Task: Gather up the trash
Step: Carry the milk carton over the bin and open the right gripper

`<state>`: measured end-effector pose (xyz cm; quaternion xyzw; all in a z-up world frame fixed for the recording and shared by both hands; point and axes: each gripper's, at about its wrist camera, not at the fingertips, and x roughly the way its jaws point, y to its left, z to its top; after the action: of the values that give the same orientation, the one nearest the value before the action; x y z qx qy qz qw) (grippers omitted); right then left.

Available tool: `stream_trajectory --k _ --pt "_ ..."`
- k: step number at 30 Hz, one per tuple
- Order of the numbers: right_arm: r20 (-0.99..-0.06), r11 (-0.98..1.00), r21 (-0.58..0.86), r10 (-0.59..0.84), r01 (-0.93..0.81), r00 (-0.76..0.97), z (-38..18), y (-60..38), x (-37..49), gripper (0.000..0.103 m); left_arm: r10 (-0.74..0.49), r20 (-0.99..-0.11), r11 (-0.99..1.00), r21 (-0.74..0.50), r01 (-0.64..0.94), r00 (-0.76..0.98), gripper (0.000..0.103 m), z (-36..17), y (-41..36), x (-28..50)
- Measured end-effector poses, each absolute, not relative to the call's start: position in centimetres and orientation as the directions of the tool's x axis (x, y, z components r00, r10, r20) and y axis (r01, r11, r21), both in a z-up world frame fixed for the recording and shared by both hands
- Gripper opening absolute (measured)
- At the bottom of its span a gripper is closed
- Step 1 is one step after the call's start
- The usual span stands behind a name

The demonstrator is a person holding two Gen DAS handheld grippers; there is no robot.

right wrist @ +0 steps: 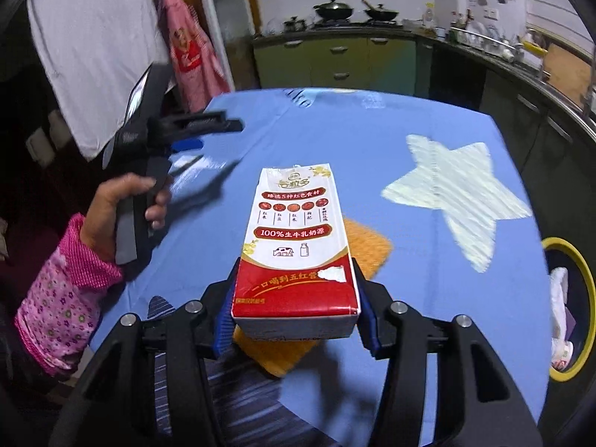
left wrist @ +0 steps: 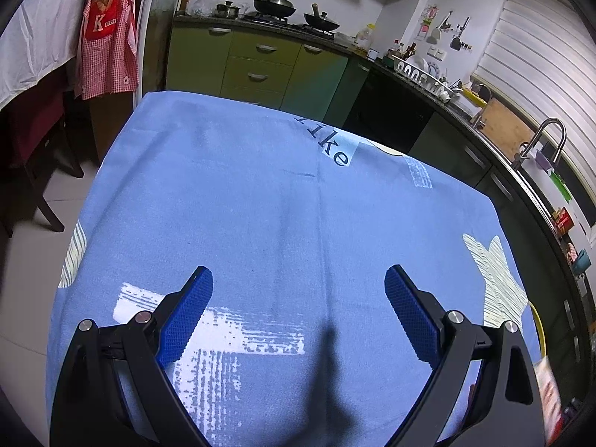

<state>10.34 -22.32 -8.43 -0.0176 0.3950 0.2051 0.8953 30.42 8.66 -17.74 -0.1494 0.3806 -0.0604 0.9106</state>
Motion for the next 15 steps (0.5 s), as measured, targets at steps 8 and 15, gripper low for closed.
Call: stream_trajectory --k 8,15 --pt "-0.678 0.987 0.120 0.159 -0.105 0.718 -6.1 -33.4 10.1 0.051 -0.235 -0.676 0.951 -0.310 0.019 0.698 0.092 -17.8 8.1 30.3" --pt "-0.736 0.980 0.077 -0.069 0.185 0.674 -7.6 -45.2 11.3 0.051 -0.226 -0.676 0.964 -0.260 0.060 0.701 0.098 -17.4 6.7 30.0"
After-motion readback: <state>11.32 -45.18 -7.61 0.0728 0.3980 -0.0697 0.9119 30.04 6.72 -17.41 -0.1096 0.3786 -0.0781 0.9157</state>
